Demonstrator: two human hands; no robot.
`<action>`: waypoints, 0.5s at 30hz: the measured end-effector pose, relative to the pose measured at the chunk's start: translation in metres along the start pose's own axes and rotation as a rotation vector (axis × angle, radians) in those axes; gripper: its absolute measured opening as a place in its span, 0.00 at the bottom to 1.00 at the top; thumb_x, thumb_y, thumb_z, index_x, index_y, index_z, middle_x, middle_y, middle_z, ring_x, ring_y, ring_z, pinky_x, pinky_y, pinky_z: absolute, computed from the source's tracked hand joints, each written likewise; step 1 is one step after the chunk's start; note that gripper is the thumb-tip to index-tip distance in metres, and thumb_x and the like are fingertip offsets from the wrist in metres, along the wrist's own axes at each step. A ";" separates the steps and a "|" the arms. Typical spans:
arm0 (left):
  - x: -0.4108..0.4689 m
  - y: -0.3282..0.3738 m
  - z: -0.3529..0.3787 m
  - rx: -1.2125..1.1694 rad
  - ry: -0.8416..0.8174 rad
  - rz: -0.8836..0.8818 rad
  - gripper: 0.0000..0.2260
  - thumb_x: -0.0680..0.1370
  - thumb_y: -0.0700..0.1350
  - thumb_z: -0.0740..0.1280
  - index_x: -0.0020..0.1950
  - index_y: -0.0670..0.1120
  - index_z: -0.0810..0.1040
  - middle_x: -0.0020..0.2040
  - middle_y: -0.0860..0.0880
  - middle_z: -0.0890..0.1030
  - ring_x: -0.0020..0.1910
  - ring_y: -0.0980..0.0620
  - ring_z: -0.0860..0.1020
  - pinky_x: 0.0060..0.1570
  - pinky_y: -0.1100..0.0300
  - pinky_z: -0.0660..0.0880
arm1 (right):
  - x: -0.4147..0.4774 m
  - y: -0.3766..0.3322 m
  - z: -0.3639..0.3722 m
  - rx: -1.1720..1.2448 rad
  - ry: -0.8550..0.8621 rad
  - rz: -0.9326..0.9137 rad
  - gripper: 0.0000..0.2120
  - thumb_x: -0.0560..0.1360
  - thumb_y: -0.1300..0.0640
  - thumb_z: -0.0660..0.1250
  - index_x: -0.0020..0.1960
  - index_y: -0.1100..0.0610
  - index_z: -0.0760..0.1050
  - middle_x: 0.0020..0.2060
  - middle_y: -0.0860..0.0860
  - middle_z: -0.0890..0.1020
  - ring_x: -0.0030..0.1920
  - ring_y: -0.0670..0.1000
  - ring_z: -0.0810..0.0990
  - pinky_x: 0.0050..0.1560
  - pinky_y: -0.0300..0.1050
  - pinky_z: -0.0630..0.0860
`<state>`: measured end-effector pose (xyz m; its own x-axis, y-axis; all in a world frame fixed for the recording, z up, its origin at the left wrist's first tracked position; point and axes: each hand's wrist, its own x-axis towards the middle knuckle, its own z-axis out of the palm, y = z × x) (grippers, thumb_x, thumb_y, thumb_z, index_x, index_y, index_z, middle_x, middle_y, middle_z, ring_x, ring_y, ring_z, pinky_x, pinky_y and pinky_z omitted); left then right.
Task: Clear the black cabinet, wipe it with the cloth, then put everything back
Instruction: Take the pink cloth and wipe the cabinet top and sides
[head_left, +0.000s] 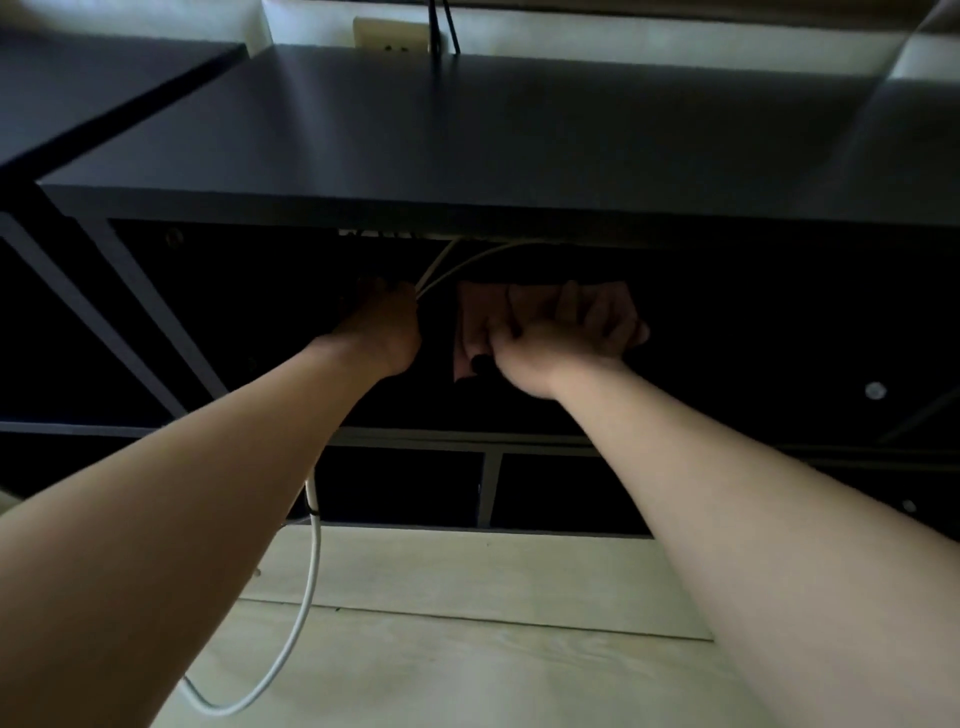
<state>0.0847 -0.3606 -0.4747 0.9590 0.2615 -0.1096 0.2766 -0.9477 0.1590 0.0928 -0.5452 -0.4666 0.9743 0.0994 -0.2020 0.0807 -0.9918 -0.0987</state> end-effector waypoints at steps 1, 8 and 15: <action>-0.006 0.002 -0.002 0.020 -0.008 0.010 0.26 0.80 0.47 0.61 0.77 0.43 0.63 0.76 0.35 0.63 0.76 0.33 0.61 0.74 0.40 0.61 | -0.006 -0.001 0.002 0.006 0.000 -0.007 0.31 0.79 0.32 0.42 0.80 0.36 0.42 0.81 0.57 0.40 0.78 0.69 0.35 0.69 0.76 0.31; -0.029 -0.004 -0.015 0.156 0.149 0.032 0.20 0.79 0.42 0.67 0.70 0.40 0.71 0.66 0.38 0.75 0.66 0.36 0.75 0.62 0.43 0.76 | -0.038 -0.008 0.010 0.013 -0.015 -0.027 0.32 0.78 0.32 0.43 0.80 0.36 0.41 0.81 0.59 0.39 0.77 0.71 0.34 0.69 0.76 0.32; -0.018 -0.010 -0.024 0.025 0.175 -0.032 0.18 0.81 0.46 0.66 0.67 0.37 0.74 0.65 0.36 0.77 0.64 0.35 0.76 0.58 0.47 0.75 | -0.059 -0.020 0.014 0.019 -0.020 -0.066 0.32 0.79 0.33 0.44 0.81 0.37 0.42 0.81 0.60 0.38 0.77 0.72 0.34 0.68 0.77 0.31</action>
<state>0.0660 -0.3517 -0.4502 0.9466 0.3169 0.0584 0.3072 -0.9422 0.1338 0.0309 -0.5301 -0.4668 0.9626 0.1663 -0.2140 0.1404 -0.9814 -0.1310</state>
